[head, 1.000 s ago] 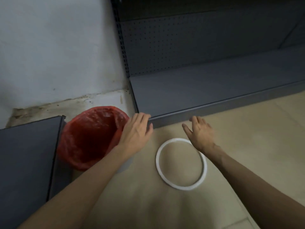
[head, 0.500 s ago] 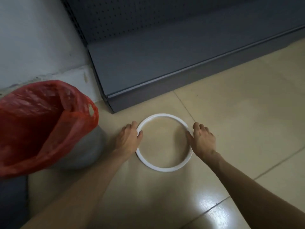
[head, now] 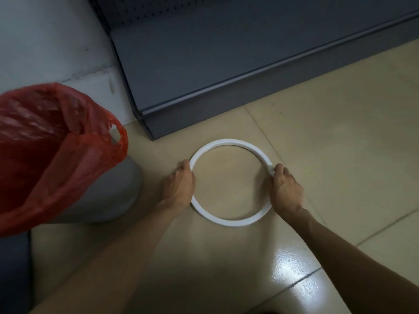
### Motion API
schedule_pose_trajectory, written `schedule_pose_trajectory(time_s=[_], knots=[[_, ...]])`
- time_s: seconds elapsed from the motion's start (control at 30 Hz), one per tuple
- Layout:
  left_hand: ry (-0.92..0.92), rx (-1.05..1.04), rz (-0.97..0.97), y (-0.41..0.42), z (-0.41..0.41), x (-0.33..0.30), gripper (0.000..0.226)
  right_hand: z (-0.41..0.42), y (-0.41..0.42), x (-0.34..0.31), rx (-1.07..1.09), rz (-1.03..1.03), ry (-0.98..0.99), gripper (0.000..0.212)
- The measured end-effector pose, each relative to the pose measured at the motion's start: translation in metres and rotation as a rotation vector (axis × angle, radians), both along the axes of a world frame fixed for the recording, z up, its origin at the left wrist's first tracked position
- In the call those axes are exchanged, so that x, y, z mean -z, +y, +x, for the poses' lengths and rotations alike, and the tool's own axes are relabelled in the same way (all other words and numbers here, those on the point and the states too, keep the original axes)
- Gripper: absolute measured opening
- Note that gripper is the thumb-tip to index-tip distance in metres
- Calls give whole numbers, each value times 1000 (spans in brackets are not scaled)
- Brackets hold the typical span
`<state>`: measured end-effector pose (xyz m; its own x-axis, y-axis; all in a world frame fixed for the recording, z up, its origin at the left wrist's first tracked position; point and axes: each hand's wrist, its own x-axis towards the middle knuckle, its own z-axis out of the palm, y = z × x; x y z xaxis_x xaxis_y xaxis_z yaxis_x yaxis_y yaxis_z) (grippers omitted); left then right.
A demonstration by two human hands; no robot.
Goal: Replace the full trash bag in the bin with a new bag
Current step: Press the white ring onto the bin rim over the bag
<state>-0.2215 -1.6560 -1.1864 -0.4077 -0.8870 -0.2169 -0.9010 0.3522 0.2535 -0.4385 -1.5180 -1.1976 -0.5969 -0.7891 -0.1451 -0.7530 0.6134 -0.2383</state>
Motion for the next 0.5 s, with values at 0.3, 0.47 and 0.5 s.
schedule_pose_trajectory(time_s=[0.3,0.47,0.5], knots=[[53,-6,-96,-5,-23,-110,28,-24,-7,-126,9,-285,22,11],[87,-31,-177,-29,-9,-196,22,-22,-41,-214,-71,-382,20,9],[109,-44,-190,-36,-2,-212,22,-18,-52,-230,-92,-403,9,9]])
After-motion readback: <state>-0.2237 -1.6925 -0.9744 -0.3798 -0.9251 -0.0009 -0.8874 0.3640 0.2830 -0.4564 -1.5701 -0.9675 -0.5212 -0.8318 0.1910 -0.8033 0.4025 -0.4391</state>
